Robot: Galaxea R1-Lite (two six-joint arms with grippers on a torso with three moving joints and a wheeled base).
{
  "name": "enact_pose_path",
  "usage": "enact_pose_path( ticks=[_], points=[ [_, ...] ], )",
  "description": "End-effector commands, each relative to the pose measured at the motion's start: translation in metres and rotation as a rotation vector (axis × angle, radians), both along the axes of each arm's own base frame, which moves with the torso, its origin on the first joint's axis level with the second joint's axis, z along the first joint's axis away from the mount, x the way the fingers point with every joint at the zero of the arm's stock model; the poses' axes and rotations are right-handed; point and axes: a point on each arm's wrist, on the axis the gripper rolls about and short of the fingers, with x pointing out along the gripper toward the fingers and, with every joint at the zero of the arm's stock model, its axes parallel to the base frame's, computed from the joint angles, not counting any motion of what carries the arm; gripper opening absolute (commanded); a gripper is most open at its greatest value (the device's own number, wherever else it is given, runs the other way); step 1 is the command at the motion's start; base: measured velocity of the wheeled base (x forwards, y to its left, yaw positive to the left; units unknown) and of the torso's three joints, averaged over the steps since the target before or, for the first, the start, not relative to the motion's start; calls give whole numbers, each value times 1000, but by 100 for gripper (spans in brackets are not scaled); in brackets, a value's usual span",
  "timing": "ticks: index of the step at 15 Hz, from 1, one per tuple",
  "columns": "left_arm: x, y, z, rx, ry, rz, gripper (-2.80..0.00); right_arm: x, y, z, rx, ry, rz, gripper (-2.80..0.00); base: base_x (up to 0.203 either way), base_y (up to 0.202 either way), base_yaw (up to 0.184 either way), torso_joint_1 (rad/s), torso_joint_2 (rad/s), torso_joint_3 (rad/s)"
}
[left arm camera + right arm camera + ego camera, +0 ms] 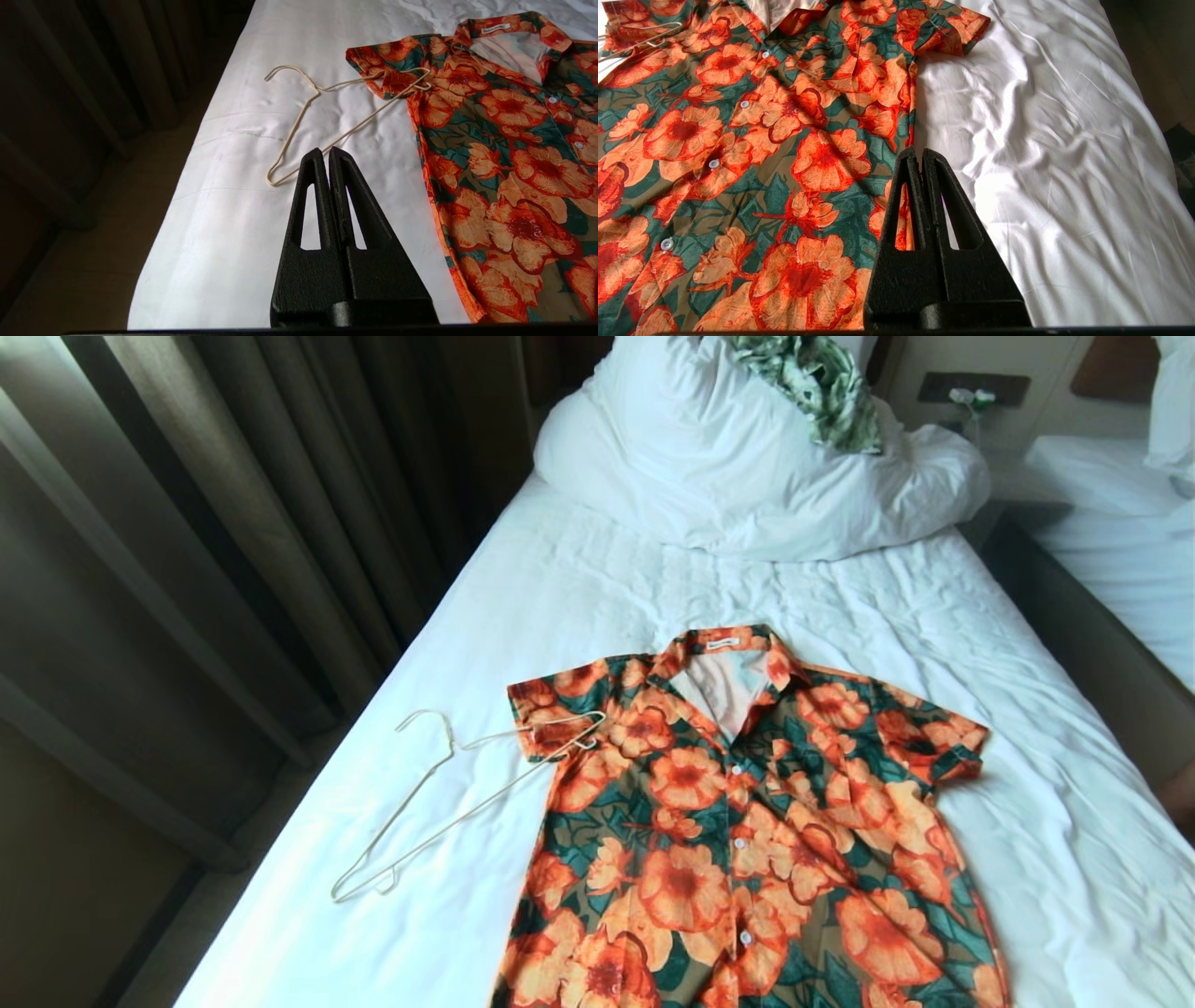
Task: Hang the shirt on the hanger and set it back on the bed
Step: Lift the shirt and hanger
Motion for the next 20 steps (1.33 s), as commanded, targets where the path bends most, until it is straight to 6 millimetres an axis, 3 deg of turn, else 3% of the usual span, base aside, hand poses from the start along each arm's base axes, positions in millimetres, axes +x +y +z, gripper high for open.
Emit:
enact_pose_path(
  ticks=[1, 8, 16, 20],
  points=[
    [3, 0, -9, -7, 33, -1, -280, 0, 0, 0, 0, 0, 1, -280, 0, 0, 0, 0, 0, 0],
    [-1, 0, 45, -84, -2, -35, -280, 0, 0, 0, 0, 1, 0, -280, 0, 0, 0, 0, 0, 0],
    [47, -6, 109, -257, 207, -276, -280, 0, 0, 0, 0, 0, 0, -280, 0, 0, 0, 0, 0, 0],
    [86, -19, 130, -269, 328, -342, -280, 0, 0, 0, 0, 0, 2, -280, 0, 0, 0, 0, 0, 0]
  ],
)
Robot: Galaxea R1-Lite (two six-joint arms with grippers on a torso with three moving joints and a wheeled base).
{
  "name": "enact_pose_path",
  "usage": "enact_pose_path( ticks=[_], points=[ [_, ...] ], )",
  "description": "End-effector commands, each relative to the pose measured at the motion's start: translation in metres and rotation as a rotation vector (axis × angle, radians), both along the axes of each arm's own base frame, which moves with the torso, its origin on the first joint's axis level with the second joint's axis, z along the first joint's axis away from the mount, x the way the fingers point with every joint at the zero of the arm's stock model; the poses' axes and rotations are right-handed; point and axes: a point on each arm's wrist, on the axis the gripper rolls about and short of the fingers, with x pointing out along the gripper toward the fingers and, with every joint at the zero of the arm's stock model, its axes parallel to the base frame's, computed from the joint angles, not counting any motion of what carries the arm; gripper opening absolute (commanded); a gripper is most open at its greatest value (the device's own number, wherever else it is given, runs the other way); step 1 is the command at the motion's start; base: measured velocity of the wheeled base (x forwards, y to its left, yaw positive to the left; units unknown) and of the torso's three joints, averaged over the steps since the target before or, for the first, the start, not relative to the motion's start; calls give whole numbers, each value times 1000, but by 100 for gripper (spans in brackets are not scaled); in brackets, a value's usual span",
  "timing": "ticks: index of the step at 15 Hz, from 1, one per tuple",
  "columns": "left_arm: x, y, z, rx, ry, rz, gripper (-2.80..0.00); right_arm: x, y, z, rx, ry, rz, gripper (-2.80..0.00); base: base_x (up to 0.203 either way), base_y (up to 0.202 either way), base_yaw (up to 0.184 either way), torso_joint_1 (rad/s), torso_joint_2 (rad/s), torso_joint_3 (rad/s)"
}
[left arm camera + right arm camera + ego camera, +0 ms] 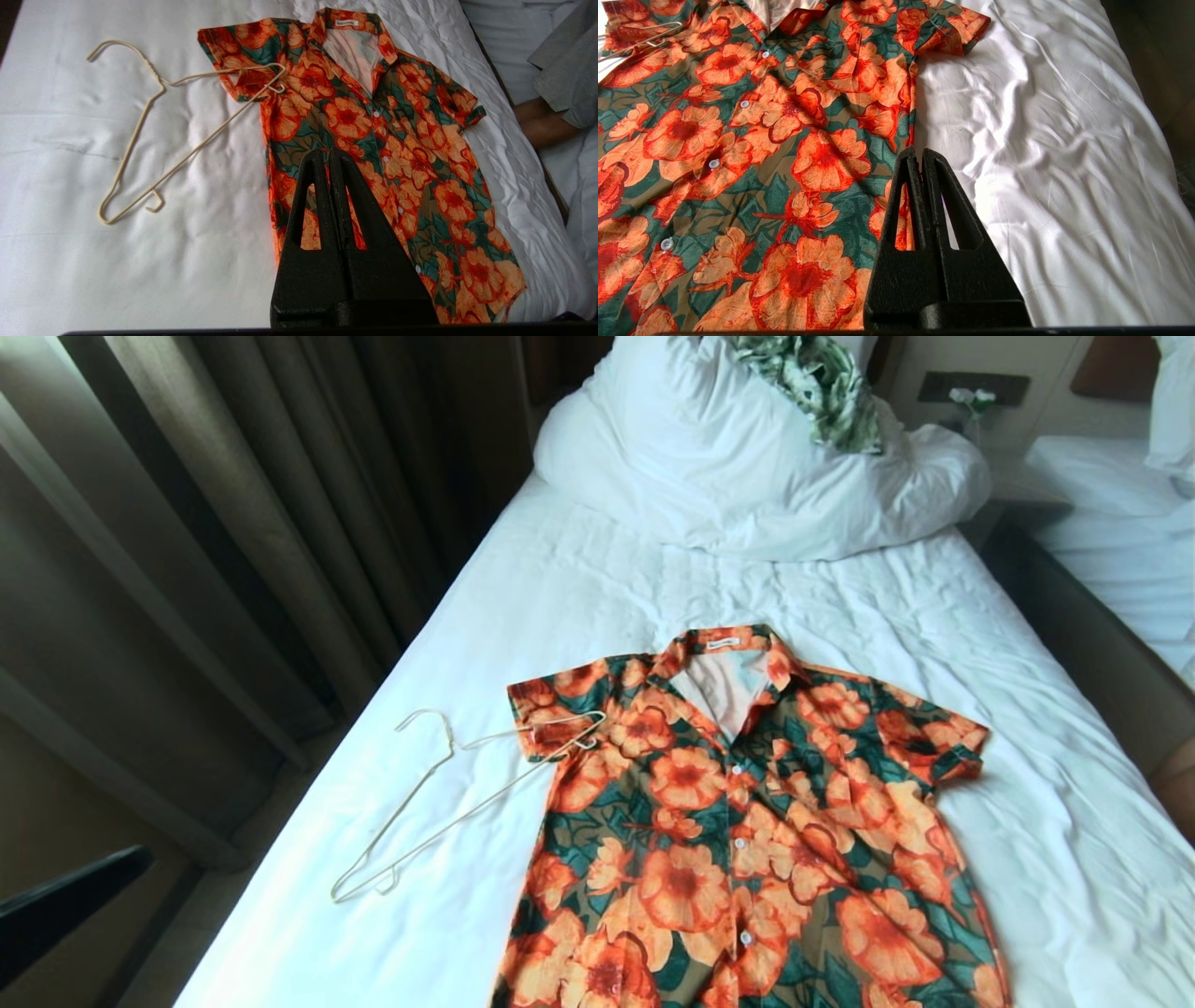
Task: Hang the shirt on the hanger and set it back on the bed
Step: Lift the shirt and hanger
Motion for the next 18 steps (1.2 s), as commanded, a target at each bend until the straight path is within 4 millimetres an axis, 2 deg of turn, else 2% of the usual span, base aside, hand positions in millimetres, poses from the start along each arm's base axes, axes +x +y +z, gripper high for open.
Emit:
enact_pose_path(
  ticks=[1, 4, 5, 7, 9, 11, 15, 18],
  points=[
    [31, -9, 5, 18, 100, -33, -280, 0, 0, 0, 0, 0, 1, -280, 0, 0, 0, 0, 0, 0],
    [71, -13, 16, 5, 179, -90, -280, 0, 0, 0, 0, 1, 0, -280, 0, 0, 0, 0, 0, 0],
    [85, -6, 18, -10, 202, -89, -280, 0, 0, 0, 0, 1, 1, -280, 0, 0, 0, 0, 0, 0],
    [119, 21, 13, -45, 263, -108, -280, 0, 0, 0, 0, 0, 0, -280, 0, 0, 0, 0, 0, 0],
    [153, 51, -2, -85, 319, -165, -280, 0, 0, 0, 0, 1, 1, -280, 0, 0, 0, 0, 0, 0],
    [181, 71, -20, -106, 366, -201, -280, 0, 0, 0, 0, 1, 1, -280, 0, 0, 0, 0, 0, 0],
    [235, 98, -70, -86, 450, -265, -280, 0, 0, 0, 0, 1, 0, -280, 0, 0, 0, 0, 0, 0],
    [274, 113, -97, -63, 461, -301, -280, 0, 0, 0, 0, 0, 1, -280, 0, 0, 0, 0, 0, 0]
  ],
)
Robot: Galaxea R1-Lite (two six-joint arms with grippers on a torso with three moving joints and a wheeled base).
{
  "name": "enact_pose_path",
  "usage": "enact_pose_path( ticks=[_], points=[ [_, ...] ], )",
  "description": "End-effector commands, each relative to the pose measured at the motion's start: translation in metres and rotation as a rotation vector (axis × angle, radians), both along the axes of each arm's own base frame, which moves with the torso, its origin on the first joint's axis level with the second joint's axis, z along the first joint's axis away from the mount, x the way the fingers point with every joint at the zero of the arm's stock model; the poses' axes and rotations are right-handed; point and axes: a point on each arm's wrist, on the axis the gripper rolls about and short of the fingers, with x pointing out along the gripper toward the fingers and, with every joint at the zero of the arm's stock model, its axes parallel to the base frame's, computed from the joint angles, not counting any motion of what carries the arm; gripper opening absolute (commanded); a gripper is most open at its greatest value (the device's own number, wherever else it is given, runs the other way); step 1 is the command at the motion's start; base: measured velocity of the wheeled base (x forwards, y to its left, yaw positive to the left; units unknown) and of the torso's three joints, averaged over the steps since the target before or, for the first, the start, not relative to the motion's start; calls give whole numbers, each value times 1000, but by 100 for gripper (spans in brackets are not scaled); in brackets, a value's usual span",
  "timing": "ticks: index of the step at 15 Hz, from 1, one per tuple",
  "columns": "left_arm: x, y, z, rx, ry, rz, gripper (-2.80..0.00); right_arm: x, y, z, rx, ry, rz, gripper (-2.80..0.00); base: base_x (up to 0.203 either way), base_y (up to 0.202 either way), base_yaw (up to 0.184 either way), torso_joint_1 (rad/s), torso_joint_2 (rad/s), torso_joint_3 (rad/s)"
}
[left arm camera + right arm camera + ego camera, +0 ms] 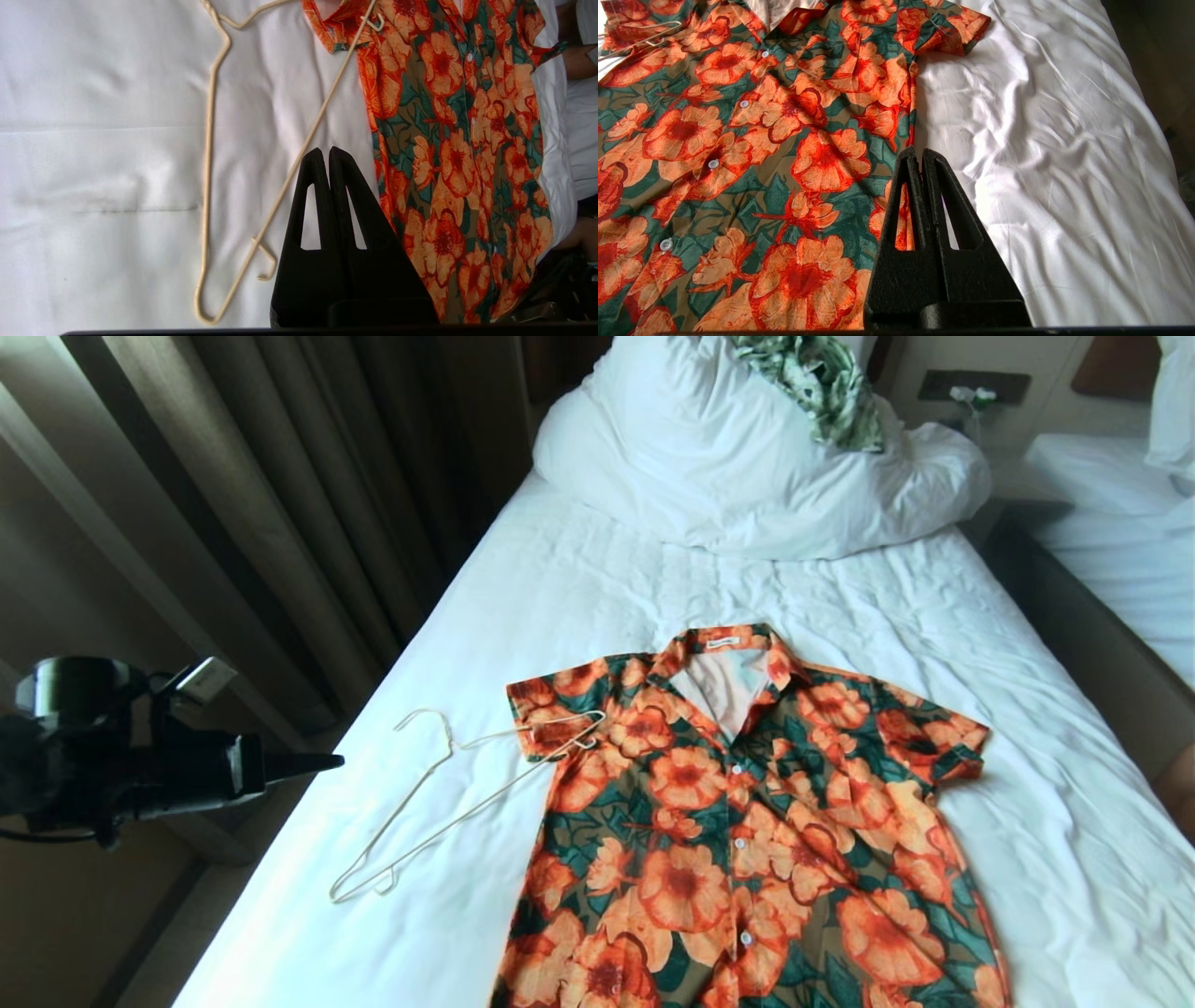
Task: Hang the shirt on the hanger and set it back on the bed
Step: Lift the shirt and hanger
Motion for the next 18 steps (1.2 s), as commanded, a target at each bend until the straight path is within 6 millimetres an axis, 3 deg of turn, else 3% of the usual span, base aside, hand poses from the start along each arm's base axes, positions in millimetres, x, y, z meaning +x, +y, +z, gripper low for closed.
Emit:
enact_pose_path(
  ticks=[1, 2, 3, 5, 8, 14, 18],
  points=[
    [28, 11, -33, -25, 62, -13, -280, 0, 0, 0, 0, 0, 2, -280, 0, 0, 0, 0, 0, 0],
    [36, 14, -37, -26, 55, -25, -280, 0, 0, 0, 0, 1, 2, -280, 0, 0, 0, 0, 0, 0],
    [39, 15, -41, -18, 44, -42, 0, 0, 0, 0, 0, 1, 2, -280, 0, 0, 0, 0, 0, 0],
    [40, 15, -46, -33, 39, -68, 0, 0, 0, 0, 0, 1, 1, -280, 0, 0, 0, 0, 0, 0],
    [56, 22, -74, -22, 40, -106, 0, 0, 0, 0, 0, 1, 1, -280, 0, 0, 0, 0, 0, 0],
    [82, 38, -81, -9, 26, -100, 0, 0, 0, 0, 0, 0, 2, -280, 0, 0, 0, 0, 0, 0],
    [85, 37, -89, -14, 42, -105, 0, 0, 0, 0, 0, 0, 1, -280, 0, 0, 0, 0, 0, 0]
  ],
)
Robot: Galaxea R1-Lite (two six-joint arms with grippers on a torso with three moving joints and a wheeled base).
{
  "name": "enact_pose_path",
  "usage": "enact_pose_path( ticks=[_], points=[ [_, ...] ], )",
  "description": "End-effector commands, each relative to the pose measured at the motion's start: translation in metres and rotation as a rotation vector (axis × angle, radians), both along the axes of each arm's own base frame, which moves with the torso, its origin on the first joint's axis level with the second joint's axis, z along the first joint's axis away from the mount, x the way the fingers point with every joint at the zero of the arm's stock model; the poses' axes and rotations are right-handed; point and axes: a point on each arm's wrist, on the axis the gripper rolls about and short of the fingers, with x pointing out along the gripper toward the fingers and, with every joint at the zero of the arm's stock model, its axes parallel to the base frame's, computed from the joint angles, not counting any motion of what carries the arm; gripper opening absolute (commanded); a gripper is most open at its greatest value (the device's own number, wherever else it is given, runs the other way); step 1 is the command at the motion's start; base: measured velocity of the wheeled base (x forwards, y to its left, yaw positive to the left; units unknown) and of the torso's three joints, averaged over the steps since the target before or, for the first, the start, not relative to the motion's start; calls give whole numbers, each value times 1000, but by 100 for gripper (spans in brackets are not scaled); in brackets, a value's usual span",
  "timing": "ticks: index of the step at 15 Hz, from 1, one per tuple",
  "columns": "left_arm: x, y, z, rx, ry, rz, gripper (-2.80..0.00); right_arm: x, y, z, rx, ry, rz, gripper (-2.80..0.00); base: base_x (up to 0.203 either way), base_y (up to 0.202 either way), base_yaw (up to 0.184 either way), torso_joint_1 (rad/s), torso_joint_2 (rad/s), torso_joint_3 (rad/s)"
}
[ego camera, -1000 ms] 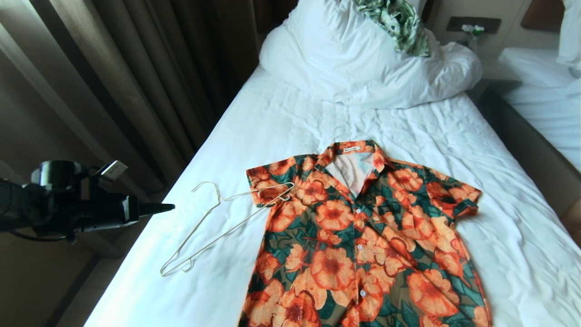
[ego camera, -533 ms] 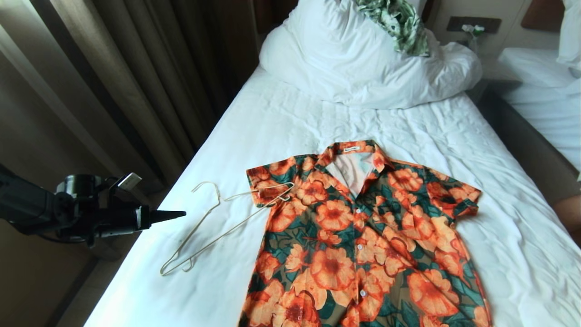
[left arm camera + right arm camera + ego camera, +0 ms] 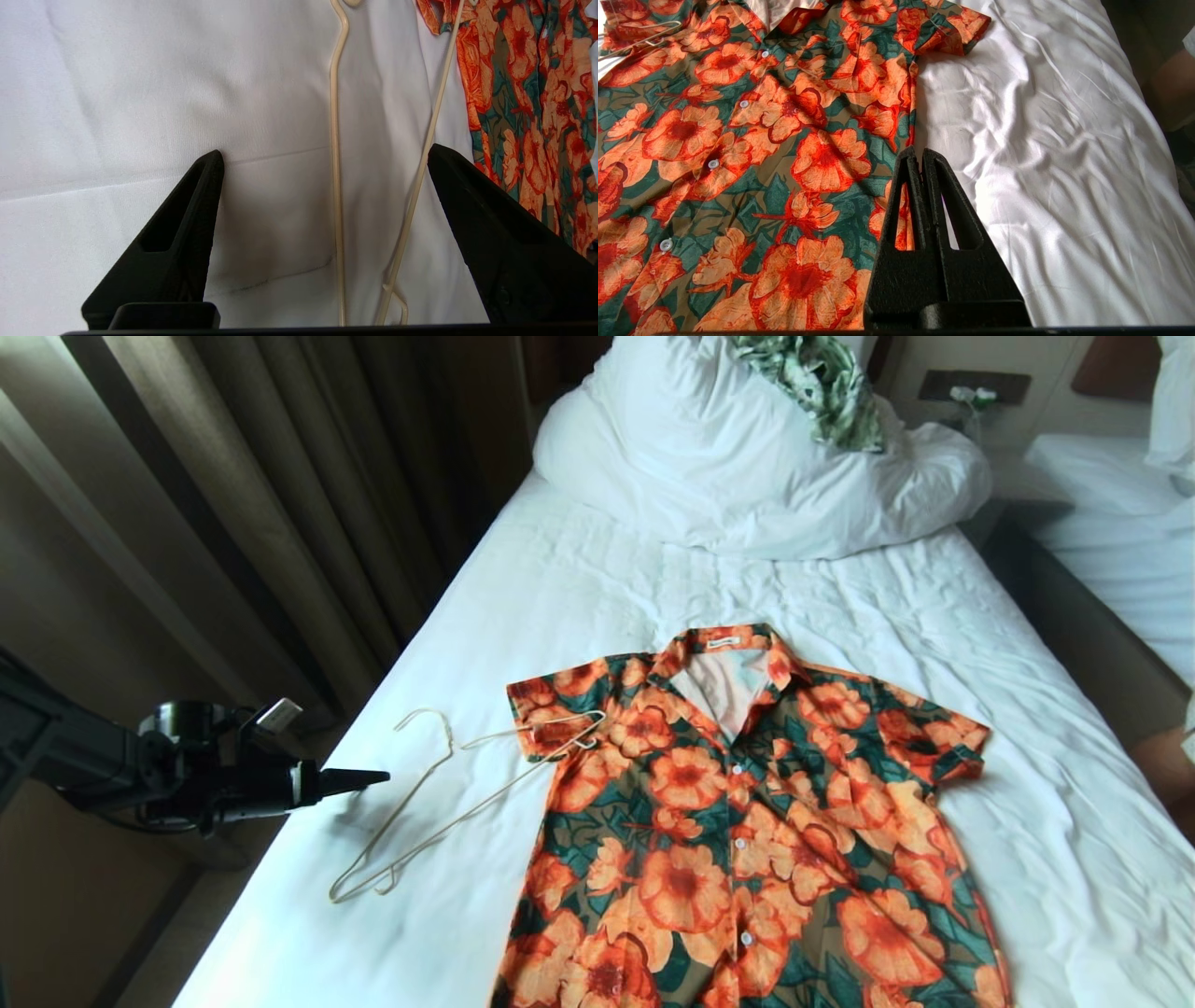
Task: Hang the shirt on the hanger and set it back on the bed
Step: Lift the shirt and hanger
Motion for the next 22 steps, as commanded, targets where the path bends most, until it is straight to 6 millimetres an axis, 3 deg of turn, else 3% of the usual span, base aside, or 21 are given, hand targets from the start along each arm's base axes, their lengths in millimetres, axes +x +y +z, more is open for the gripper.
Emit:
enact_pose_path(
  ticks=[1, 12, 15, 22],
  points=[
    [2, -4, -4, -8, 8, -14, 0, 0, 0, 0, 0, 0, 0, -280, 0, 0, 0, 0, 0, 0],
    [20, -68, -20, -4, 61, -164, 0, 0, 0, 0, 0, 0, 0, -280, 0, 0, 0, 0, 0, 0],
    [21, -75, -11, 12, 48, -174, 0, 0, 0, 0, 0, 1, 0, -280, 0, 0, 0, 0, 0, 0],
    [25, -91, -13, 12, 51, -213, 0, 0, 0, 0, 0, 0, 1, -280, 0, 0, 0, 0, 0, 0]
  ],
)
